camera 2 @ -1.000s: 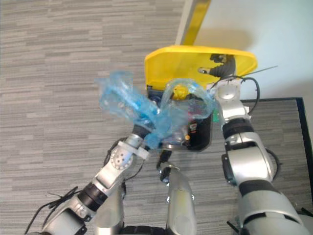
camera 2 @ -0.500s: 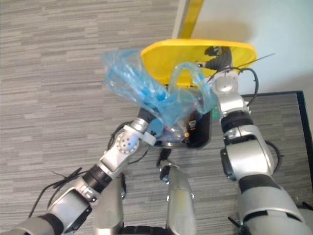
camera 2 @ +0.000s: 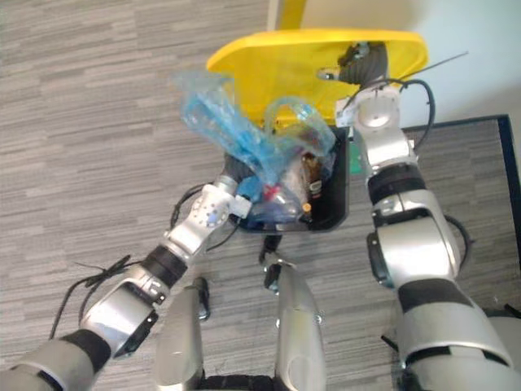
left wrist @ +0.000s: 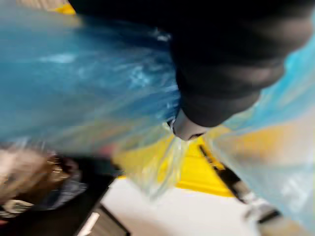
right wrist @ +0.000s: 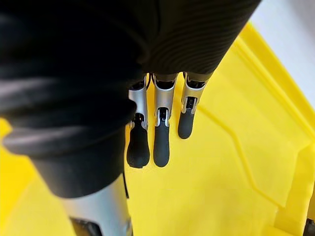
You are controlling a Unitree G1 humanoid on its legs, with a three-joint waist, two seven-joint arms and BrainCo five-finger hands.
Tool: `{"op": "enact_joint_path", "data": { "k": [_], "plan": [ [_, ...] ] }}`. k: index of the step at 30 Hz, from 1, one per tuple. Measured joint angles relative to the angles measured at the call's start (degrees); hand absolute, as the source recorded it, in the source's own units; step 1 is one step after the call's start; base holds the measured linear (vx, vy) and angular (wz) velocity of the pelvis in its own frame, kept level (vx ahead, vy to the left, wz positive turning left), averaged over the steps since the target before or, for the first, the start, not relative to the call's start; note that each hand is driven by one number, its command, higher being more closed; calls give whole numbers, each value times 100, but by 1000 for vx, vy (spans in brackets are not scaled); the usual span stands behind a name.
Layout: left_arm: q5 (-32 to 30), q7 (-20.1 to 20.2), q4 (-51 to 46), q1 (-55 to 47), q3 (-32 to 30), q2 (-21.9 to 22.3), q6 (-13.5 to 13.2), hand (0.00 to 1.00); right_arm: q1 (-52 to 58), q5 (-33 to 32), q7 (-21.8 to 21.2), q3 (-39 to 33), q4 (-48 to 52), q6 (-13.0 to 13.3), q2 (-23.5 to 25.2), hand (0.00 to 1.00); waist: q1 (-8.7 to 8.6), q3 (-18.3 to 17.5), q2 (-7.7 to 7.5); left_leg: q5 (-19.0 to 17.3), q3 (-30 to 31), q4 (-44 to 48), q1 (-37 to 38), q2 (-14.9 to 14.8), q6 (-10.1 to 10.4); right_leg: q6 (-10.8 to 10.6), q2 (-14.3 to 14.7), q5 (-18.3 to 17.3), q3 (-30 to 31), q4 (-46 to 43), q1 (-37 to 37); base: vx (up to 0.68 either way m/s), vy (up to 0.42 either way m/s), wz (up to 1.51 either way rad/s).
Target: Gather rubbish on tea table into small bin, then transfer packed bag to large trash can.
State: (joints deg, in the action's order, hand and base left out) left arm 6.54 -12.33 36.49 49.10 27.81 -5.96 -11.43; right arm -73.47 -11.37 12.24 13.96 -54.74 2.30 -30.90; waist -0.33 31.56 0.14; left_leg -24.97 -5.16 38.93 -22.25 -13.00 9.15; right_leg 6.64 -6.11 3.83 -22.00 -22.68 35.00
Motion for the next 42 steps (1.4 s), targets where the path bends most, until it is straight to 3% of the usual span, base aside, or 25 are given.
{"op": "enact_joint_path", "data": {
  "k": [4, 8, 16, 20, 21, 28, 33, 40, 42],
  "plan": [
    [-257, 25, 900, 462, 15, 1, 110, 100, -297, -53, 0, 117, 85, 82, 29, 0, -40, 11, -20, -41, -87, 164, -330, -73, 14, -2, 104, 129, 67, 132, 280, -20, 1, -16],
    [-453, 73, 1103, 560, 19, 6, 170, 100, -307, -112, -3, 235, 592, 150, 187, 0, -71, 29, -53, -54, -227, 238, -470, -159, 18, 110, 155, 218, 139, 104, 512, 8, -11, -17],
    [-1221, 132, 1277, 651, -7, 128, 335, 100, -311, -239, -114, 687, 1611, 236, 546, 0, -115, 54, -100, -150, -348, 511, -788, -384, 66, 90, 286, 204, 144, 79, 776, -27, -21, -10],
    [-2234, 128, 1664, 647, -419, 358, 605, 100, -316, -241, -126, 858, 2237, 254, 647, 0, -137, 63, -117, -184, -364, 761, -1130, -512, 91, 94, 286, 206, 71, -26, 1067, -67, -18, 0],
    [-2667, 130, 1757, 641, -575, 431, 800, 0, -317, -240, -149, 920, 2454, 274, 700, 0, -144, 74, -139, -195, -378, 836, -1226, -545, 111, 95, 284, 206, 60, -69, 1155, -64, -19, -2],
    [-3877, 148, 1822, 467, -1283, 755, 1434, 0, -341, -236, -234, 1115, 3057, 305, 1016, 0, -192, 108, -205, -256, -379, 1027, -1497, -560, 67, 96, 229, 205, 57, -221, 1415, -65, -4, -1],
    [-4039, 133, 1810, 293, -1561, 947, 1568, 0, -340, -211, -211, 1115, 3089, 299, 1115, 0, -213, 104, -211, -268, -390, 1036, -1507, -550, 44, 96, 202, 205, 54, -225, 1414, -53, 14, 2],
    [-4348, 137, 1640, 197, -1735, 853, 1685, 0, -221, -151, -208, 1115, 3102, 173, 1473, 0, -296, 101, -223, -336, -549, 1036, -1271, -584, 53, 123, 205, 221, 96, -289, 1292, -30, 16, -8],
    [-4486, 139, 1595, 215, -1728, 737, 1686, 0, -82, 21, -228, 1139, 3102, 135, 1514, 0, -327, 83, -314, -344, -620, 1027, -1114, -618, 48, 120, 205, 219, 94, -311, 1164, -37, 18, -3]
  ]
}}
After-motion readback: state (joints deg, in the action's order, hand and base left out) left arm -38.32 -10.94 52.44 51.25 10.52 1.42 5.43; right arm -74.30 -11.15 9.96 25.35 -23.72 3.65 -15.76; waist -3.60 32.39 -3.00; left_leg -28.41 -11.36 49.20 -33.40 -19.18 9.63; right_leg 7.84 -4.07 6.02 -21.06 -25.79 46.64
